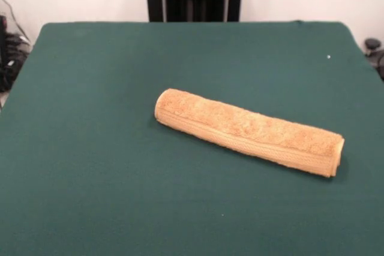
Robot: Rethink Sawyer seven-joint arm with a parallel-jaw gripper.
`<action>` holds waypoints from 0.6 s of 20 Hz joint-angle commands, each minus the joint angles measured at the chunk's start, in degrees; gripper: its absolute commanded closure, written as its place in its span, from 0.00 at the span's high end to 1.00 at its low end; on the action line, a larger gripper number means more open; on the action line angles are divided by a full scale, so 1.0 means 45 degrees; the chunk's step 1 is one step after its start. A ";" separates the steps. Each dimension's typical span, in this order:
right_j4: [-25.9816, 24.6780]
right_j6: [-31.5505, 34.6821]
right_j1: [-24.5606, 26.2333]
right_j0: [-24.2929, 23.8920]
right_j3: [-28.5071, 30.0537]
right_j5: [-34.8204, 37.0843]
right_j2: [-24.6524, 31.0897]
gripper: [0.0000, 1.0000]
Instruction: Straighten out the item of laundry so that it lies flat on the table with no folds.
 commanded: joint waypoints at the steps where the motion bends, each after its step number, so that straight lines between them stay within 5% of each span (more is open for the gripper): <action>1: -0.1232 -0.3212 0.2957 -0.1273 -0.0996 0.0247 0.3384 1.00; 5: -0.2208 -0.1679 0.3839 -0.0718 -0.1427 -0.0688 0.3282 1.00; 12: -0.3461 0.1414 0.5548 0.1580 -0.2704 -0.3771 0.1370 1.00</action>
